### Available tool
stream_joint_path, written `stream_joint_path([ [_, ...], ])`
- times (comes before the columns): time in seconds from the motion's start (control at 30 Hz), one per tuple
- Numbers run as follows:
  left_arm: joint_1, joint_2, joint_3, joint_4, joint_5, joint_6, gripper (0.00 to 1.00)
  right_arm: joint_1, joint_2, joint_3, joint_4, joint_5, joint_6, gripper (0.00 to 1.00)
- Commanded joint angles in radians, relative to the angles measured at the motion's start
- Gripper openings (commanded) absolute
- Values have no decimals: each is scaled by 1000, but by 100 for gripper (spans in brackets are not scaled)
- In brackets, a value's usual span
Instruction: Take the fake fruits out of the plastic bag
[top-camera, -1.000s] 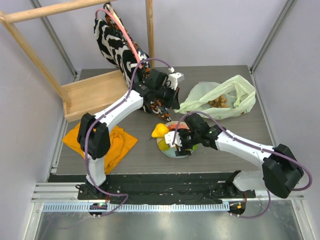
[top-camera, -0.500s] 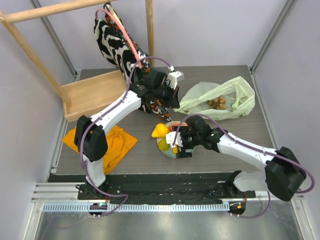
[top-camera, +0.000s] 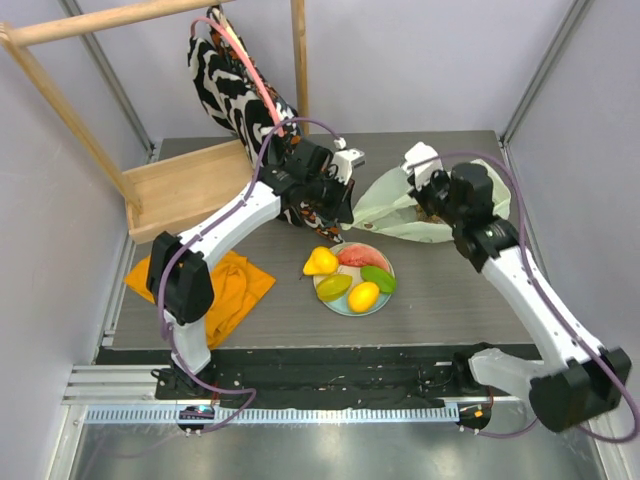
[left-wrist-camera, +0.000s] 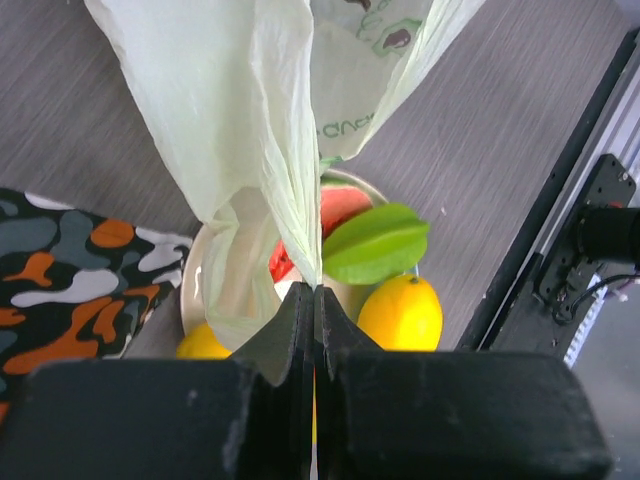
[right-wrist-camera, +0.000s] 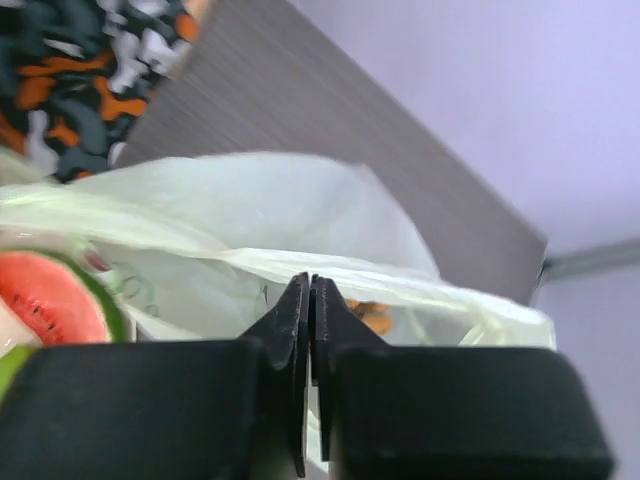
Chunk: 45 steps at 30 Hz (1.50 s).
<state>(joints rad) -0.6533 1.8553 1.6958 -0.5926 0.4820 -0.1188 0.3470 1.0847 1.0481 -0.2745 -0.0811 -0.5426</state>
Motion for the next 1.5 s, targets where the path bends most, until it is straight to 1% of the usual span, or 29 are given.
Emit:
stream_joint_path([
  [0.0, -2, -42, 79, -130, -37, 53, 0, -74, 171, 24, 74, 119, 78, 1],
  [0.07, 0, -39, 96, -164, -103, 48, 0, -91, 218, 23, 86, 121, 64, 1],
  [0.23, -12, -59, 162, -151, -171, 70, 0, -111, 193, -34, 104, 93, 93, 1],
  [0.27, -14, -56, 175, -151, -161, 80, 0, -111, 173, -48, 109, 95, 96, 1],
  [0.33, -16, -30, 221, -165, -139, 99, 0, -111, 159, -92, 127, 49, 89, 1],
  [0.4, -16, -16, 251, -174, -91, 113, 0, -112, 181, -114, 159, 40, 114, 1],
  [0.43, -16, -19, 263, -174, -77, 116, 0, -111, 204, -106, 165, 43, 133, 1],
  [0.47, -16, -24, 268, -171, -62, 113, 0, -112, 277, -93, 167, 65, 151, 1],
  [0.5, -19, -25, 274, -167, -42, 108, 0, -111, 323, -42, 153, 76, 197, 1],
  [0.53, -19, -37, 286, -165, -31, 104, 0, -112, 372, -4, 137, 125, 220, 1],
  [0.57, -20, -44, 289, -164, -23, 107, 0, -112, 476, 76, 101, 167, 245, 1],
  [0.63, -23, -56, 291, -157, -5, 116, 0, -120, 553, 131, 95, 167, 273, 1],
  [0.67, -26, -64, 289, -157, -2, 116, 0, -131, 576, 160, 118, 149, 274, 5],
  [0.7, -31, -67, 286, -162, 3, 116, 0, -132, 621, 171, 138, 153, 274, 36],
  [0.73, -35, -68, 286, -167, -2, 143, 0, -132, 641, 185, 156, 168, 292, 50],
  [0.77, -40, -71, 283, -171, -9, 160, 0, -141, 661, 228, 170, 184, 308, 56],
  [0.8, -52, -73, 278, -176, -19, 171, 0, -147, 707, 251, 169, 179, 328, 60],
  [0.83, -58, -76, 274, -176, -32, 177, 0, -154, 725, 272, 166, 179, 357, 68],
  [0.9, -71, -74, 277, -180, -46, 197, 0, -163, 767, 322, 169, 172, 391, 78],
  [0.93, -74, -70, 283, -184, -54, 203, 0, -167, 806, 337, 170, 170, 407, 88],
  [0.97, -74, -67, 292, -187, -56, 215, 0, -171, 820, 366, 170, 170, 455, 92],
  [1.0, -74, -55, 309, -194, -54, 220, 0, -177, 834, 378, 170, 158, 475, 95],
  [1.03, -75, -48, 315, -196, -52, 225, 0, -178, 849, 388, 170, 95, 493, 100],
  [1.13, -83, -27, 327, -200, -43, 225, 0, -181, 871, 423, 158, -61, 541, 100],
  [1.17, -86, -19, 334, -202, -43, 225, 0, -178, 894, 443, 153, -92, 579, 100],
  [1.23, -100, -7, 344, -200, -48, 219, 0, -180, 917, 463, 149, -172, 602, 100],
  [1.33, -103, 8, 363, -203, -54, 202, 0, -180, 954, 472, 192, -222, 667, 100],
  [1.37, -104, 12, 364, -207, -54, 200, 0, -178, 980, 493, 201, -261, 676, 100],
  [1.47, -104, 16, 344, -207, -60, 191, 0, -164, 1029, 544, 202, -299, 702, 100],
])
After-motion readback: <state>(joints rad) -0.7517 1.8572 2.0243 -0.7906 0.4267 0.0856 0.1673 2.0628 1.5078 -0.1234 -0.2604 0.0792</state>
